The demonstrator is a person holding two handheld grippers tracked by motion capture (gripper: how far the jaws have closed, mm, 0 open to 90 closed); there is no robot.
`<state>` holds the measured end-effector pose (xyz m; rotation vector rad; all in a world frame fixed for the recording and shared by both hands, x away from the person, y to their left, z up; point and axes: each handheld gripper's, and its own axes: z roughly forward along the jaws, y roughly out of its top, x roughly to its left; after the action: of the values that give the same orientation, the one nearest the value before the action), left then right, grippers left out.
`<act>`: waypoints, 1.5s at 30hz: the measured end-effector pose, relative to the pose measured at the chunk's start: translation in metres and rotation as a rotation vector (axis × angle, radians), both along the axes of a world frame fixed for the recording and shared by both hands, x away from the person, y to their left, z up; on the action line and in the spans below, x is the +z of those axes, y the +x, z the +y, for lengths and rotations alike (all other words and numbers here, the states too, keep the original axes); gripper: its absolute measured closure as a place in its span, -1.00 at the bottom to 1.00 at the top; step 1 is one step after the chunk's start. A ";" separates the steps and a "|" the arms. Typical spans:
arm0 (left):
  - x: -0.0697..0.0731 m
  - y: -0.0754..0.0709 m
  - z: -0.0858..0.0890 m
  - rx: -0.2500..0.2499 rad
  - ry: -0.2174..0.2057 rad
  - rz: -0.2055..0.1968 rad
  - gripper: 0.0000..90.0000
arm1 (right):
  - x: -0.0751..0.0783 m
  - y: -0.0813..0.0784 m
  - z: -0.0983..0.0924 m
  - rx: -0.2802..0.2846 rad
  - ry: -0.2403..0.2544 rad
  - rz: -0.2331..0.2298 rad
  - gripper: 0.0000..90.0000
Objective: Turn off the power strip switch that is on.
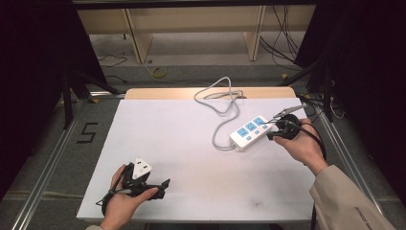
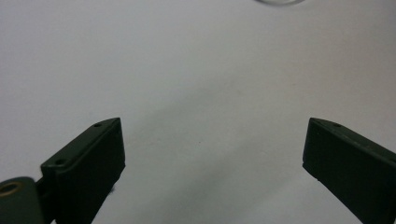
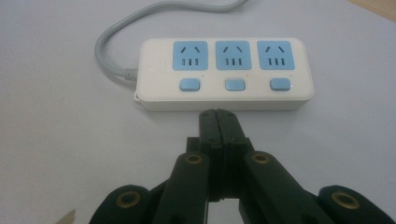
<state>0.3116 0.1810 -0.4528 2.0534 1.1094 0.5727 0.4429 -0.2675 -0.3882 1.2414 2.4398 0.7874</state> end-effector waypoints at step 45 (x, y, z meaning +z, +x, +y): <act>0.000 0.000 0.000 -0.001 -0.005 0.002 -0.88 | 0.000 0.044 0.023 -0.015 -0.063 0.057 1.00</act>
<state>0.3115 0.1806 -0.4530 2.0500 1.1098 0.5671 0.4874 -0.2449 -0.3885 1.2738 2.4774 0.6740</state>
